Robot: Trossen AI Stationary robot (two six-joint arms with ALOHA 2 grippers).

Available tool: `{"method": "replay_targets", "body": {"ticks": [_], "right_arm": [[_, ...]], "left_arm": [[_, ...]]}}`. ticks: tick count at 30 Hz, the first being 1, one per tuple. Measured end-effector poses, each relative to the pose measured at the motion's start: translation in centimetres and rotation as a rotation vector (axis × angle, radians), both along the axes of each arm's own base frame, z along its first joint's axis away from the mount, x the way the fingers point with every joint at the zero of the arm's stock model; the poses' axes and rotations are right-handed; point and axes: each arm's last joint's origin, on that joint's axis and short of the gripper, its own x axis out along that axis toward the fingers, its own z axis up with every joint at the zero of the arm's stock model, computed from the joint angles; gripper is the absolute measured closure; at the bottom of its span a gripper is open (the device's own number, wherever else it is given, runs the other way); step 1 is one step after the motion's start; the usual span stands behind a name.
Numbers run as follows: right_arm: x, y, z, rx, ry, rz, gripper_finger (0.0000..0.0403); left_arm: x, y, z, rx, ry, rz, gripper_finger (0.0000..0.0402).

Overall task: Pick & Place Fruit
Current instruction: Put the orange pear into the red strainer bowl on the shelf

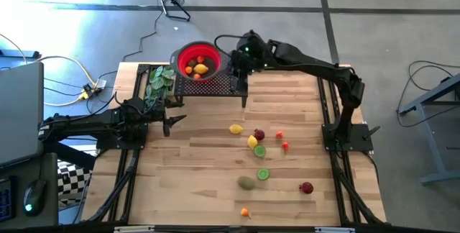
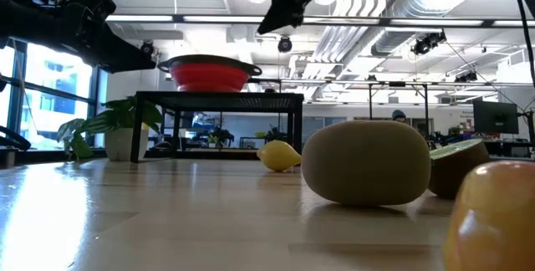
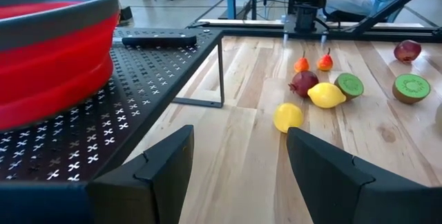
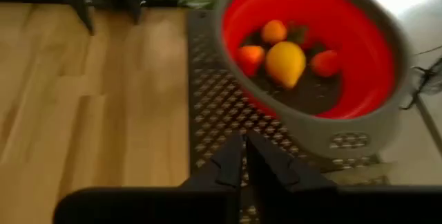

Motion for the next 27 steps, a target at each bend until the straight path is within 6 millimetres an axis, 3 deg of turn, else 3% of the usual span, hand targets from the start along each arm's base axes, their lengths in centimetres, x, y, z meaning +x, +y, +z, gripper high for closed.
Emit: {"method": "replay_targets", "body": {"ticks": [7, 11, 19, 27], "right_arm": [[1.0, 2.5, -4.0, -0.031, -0.091, 0.002, 0.0400], [-0.4, 4.1, -5.2, -0.055, -0.214, -0.043, 0.0400], [-8.0, 6.7, -6.8, -0.020, -0.420, -0.117, 0.0400], [-14.4, 8.2, -10.8, 0.025, -0.607, -0.257, 0.0400]], "left_arm": [[0.0, 0.0, 0.0, -0.001, 0.003, 0.000, 0.0174], [0.0, 0.0, -0.1, -0.002, 0.006, -0.001, 0.0174], [0.0, 0.0, 0.0, -0.001, 0.001, 0.000, 0.0174], [0.0, 0.0, 0.0, -0.001, 0.004, 0.000, 0.0174]]}}
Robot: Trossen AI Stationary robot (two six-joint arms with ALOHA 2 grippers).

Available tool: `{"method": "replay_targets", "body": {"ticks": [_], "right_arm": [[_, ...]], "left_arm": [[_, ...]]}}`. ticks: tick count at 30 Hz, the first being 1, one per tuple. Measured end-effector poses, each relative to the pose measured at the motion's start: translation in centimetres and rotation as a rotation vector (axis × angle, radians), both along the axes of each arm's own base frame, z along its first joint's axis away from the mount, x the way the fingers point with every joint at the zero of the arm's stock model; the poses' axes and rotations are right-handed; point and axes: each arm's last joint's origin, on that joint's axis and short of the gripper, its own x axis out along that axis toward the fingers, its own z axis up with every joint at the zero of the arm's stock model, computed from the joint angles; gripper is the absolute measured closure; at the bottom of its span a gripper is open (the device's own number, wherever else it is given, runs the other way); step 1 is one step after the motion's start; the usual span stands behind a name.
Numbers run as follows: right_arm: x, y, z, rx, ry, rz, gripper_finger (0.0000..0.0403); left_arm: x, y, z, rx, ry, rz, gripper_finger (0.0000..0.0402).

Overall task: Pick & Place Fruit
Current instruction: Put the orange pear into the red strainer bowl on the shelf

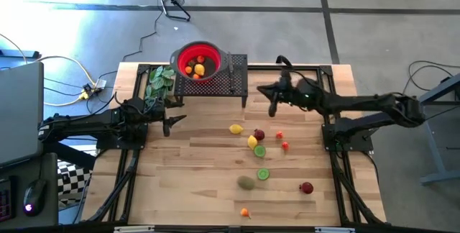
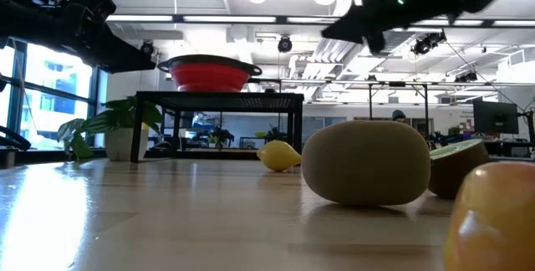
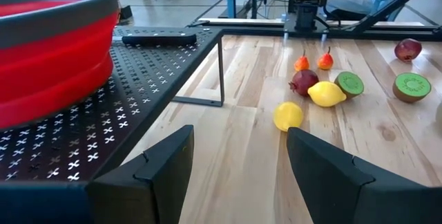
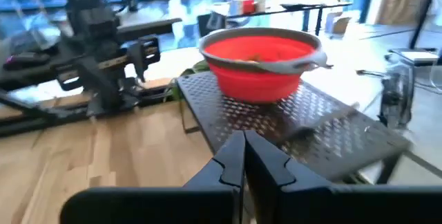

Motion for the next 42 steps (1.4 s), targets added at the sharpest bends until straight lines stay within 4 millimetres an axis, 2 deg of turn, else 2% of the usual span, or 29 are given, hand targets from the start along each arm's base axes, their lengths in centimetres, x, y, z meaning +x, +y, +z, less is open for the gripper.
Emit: {"method": "replay_targets", "body": {"ticks": [5, 9, 19, 29, 42], "right_arm": [[-2.2, 1.1, -2.0, 0.045, -0.062, 0.002, 0.0400], [-3.0, 1.8, -2.3, 0.064, -0.076, 0.019, 0.0400], [-3.4, 2.2, -1.6, -0.023, -0.080, 0.042, 0.0400], [-3.3, 2.3, -1.4, -0.029, -0.096, 0.073, 0.0399], [-3.3, 2.3, -1.7, -0.020, -0.068, 0.072, 0.0401]], "left_arm": [[0.0, 0.0, 0.0, -0.001, 0.004, 0.000, 0.0174], [0.0, 0.0, 0.0, -0.001, 0.004, 0.000, 0.0174], [0.0, 0.0, -0.3, -0.006, 0.028, -0.001, 0.0174], [0.0, 0.0, -0.3, -0.078, 0.005, 0.011, 0.0174], [0.0, 0.0, -0.3, -0.079, 0.004, 0.012, 0.0174]]}}
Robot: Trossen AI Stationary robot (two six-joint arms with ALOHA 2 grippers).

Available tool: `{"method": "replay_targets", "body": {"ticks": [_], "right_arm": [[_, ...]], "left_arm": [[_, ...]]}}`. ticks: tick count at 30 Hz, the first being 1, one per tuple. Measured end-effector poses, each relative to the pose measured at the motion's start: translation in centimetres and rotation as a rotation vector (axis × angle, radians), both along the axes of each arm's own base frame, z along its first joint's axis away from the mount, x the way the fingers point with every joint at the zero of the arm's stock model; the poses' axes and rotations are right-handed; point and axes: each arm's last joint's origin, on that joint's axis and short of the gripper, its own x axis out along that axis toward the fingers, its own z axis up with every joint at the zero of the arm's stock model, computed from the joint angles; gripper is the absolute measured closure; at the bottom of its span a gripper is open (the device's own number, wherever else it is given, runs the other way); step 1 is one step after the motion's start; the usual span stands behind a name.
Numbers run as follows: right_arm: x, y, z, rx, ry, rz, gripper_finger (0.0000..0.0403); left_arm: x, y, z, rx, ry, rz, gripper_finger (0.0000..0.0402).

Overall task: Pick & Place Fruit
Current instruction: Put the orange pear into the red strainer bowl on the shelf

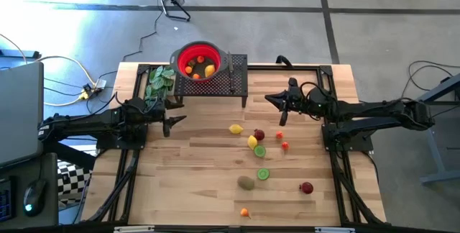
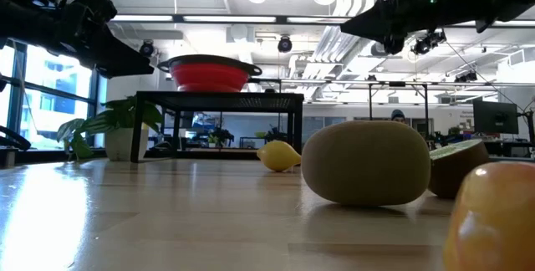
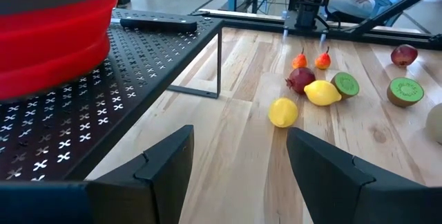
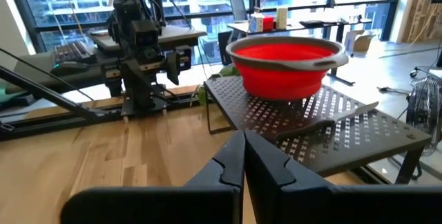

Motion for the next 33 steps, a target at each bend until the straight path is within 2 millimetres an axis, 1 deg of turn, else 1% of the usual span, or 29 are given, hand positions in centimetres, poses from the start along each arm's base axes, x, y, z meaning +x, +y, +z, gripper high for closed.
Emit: {"method": "replay_targets", "body": {"ticks": [5, 24, 29, 33], "right_arm": [[-0.02, 0.00, -0.32, 0.017, 0.030, -0.001, 0.0401], [-0.01, 0.01, -0.32, 0.018, 0.030, 0.003, 0.0401], [0.04, 0.24, -0.39, 0.027, 0.036, 0.081, 0.0401], [0.05, 0.37, -0.52, 0.092, 0.035, 0.124, 0.0401]], "left_arm": [[0.00, 0.00, 0.00, 0.000, 0.000, 0.000, 0.0174], [0.00, 0.00, -0.02, -0.001, 0.002, -0.001, 0.0174], [0.00, 0.00, -0.05, -0.002, 0.005, -0.001, 0.0174], [0.00, 0.00, -0.04, -0.001, 0.004, -0.001, 0.0174]]}}
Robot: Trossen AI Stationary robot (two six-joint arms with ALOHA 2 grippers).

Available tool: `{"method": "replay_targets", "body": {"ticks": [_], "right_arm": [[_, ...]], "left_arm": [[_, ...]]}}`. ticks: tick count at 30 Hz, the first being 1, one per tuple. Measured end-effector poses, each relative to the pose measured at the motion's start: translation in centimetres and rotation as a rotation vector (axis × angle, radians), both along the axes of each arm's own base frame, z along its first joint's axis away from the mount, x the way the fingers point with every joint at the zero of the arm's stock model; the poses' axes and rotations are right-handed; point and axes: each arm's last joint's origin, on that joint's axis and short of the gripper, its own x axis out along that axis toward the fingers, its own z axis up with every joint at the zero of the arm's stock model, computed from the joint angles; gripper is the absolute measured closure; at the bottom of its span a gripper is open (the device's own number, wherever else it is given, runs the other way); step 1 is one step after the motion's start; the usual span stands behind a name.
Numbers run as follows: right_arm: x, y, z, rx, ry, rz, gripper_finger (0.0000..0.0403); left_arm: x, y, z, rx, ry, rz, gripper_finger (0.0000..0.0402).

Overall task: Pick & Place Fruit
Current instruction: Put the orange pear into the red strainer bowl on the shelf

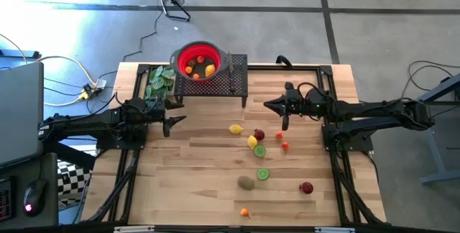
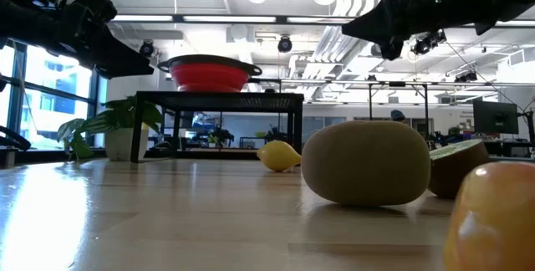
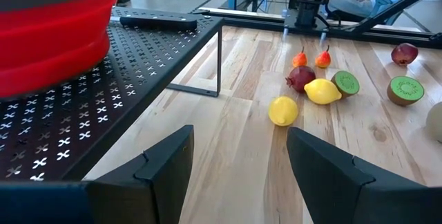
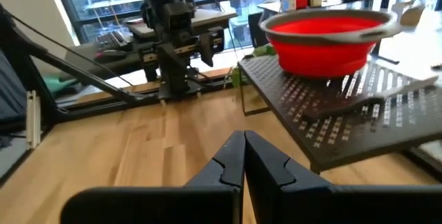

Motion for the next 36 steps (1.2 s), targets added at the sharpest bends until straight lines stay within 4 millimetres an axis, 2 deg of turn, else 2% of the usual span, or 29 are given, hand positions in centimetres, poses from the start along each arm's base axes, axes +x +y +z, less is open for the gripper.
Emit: {"method": "replay_targets", "body": {"ticks": [7, 12, 18, 23, 28, 36], "right_arm": [[-0.1, 0.0, -0.5, 0.035, 0.051, -0.003, 0.0401], [0.2, 0.0, 0.1, 0.098, 0.079, -0.073, 0.0401], [0.8, 1.1, 2.0, 0.039, 0.378, -0.177, 0.0401], [0.2, 2.1, 2.9, 0.072, 0.553, -0.097, 0.0401], [-0.4, 3.0, 2.1, 0.110, 0.664, -0.013, 0.0401], [-0.6, 3.3, 0.8, 0.135, 0.794, -0.026, 0.0401]], "left_arm": [[0.0, 0.0, 0.0, 0.000, 0.003, 0.003, 0.0174], [0.0, 0.0, 0.0, 0.000, 0.003, 0.003, 0.0174], [0.0, 0.0, 0.0, 0.000, 0.003, 0.003, 0.0174], [0.0, 0.0, 0.0, 0.000, 0.003, 0.003, 0.0174], [0.0, 0.0, 0.0, 0.000, 0.003, 0.003, 0.0174], [0.0, 0.0, 0.0, 0.000, 0.003, 0.002, 0.0174]]}}
